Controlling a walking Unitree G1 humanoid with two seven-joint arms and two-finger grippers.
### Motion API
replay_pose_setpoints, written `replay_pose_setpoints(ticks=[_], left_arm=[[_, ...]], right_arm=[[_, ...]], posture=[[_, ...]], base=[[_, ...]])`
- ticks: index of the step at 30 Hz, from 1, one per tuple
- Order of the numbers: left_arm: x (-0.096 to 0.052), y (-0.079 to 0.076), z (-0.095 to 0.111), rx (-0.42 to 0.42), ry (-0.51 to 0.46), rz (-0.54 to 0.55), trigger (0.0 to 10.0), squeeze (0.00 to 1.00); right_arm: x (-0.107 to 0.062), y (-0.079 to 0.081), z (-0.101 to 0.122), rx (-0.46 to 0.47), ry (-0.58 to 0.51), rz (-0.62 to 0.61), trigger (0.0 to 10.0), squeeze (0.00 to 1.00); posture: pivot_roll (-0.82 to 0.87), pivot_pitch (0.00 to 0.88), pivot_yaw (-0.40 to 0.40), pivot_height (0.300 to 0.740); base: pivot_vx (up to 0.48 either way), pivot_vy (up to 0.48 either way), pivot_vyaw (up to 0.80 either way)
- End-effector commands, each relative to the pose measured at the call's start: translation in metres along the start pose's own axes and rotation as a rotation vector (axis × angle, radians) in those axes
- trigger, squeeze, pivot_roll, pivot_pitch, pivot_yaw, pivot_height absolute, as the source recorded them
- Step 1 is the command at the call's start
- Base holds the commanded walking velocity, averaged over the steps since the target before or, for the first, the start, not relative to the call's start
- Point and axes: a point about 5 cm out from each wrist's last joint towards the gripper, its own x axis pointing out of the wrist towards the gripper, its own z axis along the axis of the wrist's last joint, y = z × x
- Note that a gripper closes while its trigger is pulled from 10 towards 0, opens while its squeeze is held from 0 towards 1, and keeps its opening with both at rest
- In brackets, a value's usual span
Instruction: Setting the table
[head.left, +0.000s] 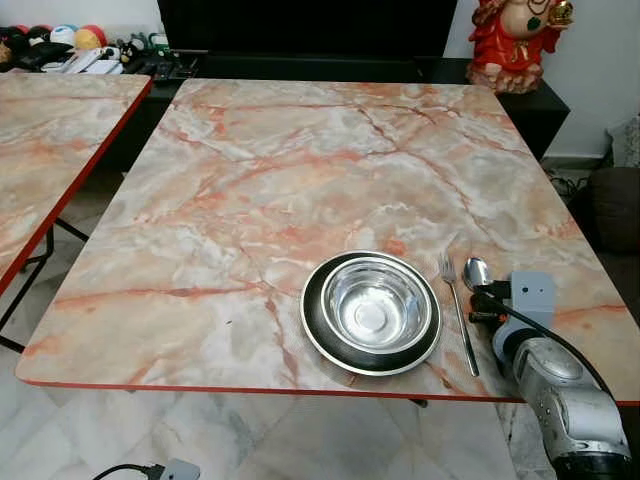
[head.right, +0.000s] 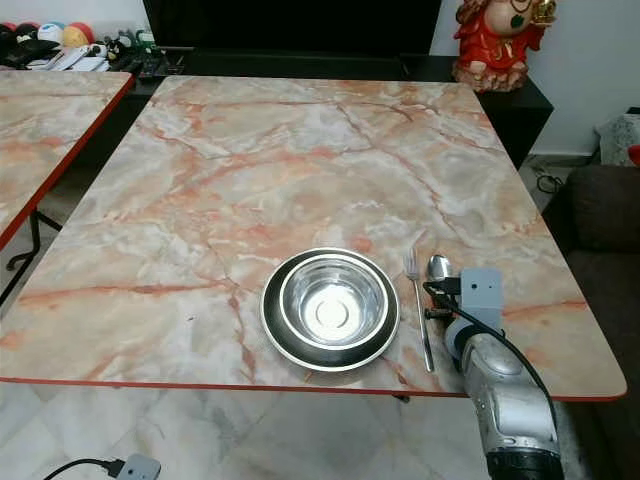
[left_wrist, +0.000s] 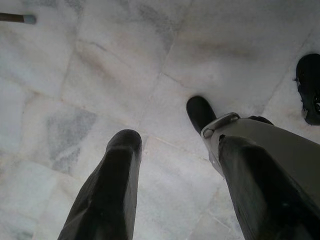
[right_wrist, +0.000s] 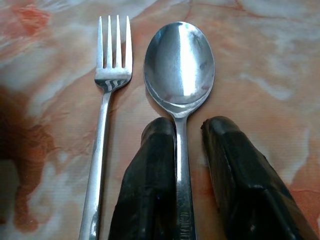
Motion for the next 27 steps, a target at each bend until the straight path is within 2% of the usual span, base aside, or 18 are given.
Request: replay_pose_setpoints(ticks=[1,6,11,22,27], left_arm=[[-0.002,-0.001,-0.009,0.011,0.032,-0.004,10.0,0.00],[-0.002,-0.001,-0.009,0.012,0.034,-0.003,10.0,0.00],[-0.001,-0.001,-0.008,0.010,0.030,-0.002,10.0,0.00],[-0.001,-0.001,-0.006,0.008,0.027,-0.004,10.0,0.00],[-0.001,-0.001,-0.007,0.008,0.028,-0.005,10.0,0.00]], right_arm=[[-0.001,0.010,-0.024,0.019,0.104,0.049,10.0,0.00],[-0.001,0.010,-0.020,0.023,0.085,0.049,10.0,0.00],[0.000,0.012,-0.002,0.049,-0.021,0.055,10.0,0.00],[-0.001,0.004,0.000,0.047,-0.010,0.031,10.0,0.00],[-0.001,0.000,0.006,0.061,-0.046,0.003,10.0,0.00]], posture=[[-0.09,0.201,0.000,0.740],[-0.09,0.201,-0.002,0.740],[-0.09,0.200,-0.001,0.740],[-0.09,0.197,-0.003,0.740],[-0.09,0.198,-0.002,0.740]], base=[[0.000,0.000,0.00],[0.000,0.000,0.00],[0.000,0.000,0.00],[0.000,0.000,0.00],[0.000,0.000,0.00]])
